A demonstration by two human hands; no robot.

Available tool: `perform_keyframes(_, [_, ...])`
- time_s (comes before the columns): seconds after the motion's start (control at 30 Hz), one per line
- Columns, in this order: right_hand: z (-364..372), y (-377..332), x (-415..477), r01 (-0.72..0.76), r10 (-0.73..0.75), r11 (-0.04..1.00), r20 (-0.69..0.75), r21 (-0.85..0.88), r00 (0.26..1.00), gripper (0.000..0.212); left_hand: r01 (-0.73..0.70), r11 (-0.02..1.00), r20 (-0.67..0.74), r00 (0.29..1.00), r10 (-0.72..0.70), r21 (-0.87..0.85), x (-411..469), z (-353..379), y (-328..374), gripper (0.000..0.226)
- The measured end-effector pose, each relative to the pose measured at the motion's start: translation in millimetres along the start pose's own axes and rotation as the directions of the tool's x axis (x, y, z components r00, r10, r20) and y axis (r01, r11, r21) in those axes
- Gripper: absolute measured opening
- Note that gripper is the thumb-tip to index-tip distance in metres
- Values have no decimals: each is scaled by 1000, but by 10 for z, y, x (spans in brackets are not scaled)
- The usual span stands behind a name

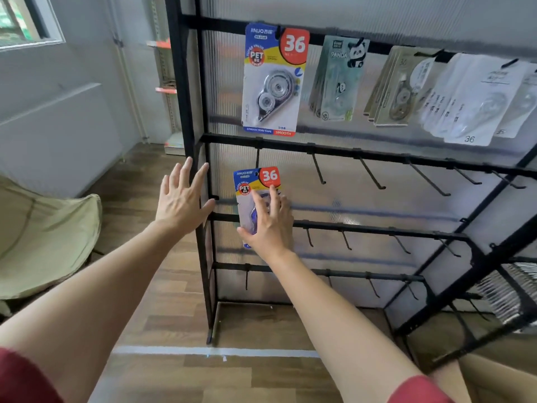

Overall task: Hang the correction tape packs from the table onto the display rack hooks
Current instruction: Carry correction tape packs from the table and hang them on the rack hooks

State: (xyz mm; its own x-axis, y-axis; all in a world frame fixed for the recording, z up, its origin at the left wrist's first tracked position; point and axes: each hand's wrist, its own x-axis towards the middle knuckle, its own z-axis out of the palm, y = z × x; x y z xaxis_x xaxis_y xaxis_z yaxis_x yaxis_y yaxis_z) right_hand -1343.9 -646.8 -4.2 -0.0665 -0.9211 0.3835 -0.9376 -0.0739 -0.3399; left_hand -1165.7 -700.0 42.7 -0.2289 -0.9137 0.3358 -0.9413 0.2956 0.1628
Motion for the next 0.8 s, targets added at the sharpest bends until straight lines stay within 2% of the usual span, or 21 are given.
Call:
perform_keyframes(0.13, [120, -105, 89, -104, 103, 995, -40, -13, 994, 80, -81, 995, 9, 997, 82, -49, 191, 28, -98, 78])
perform_keyframes(0.23, [215, -162, 105, -127, 124, 992, -122, -18, 985, 80, -145, 987, 31, 989, 147, -66, 273, 99, -121, 79])
perform_keyframes(0.5, [388, -165, 52, -111, 89, 989, -212, -94, 973, 89, -160, 981, 19, 986, 163, -112, 351, 313, -234, 78])
perform_keyframes(0.8, [502, -74, 61, -88, 56, 990, -257, -114, 965, 83, -183, 975, 35, 981, 189, -129, 417, 419, -191, 77])
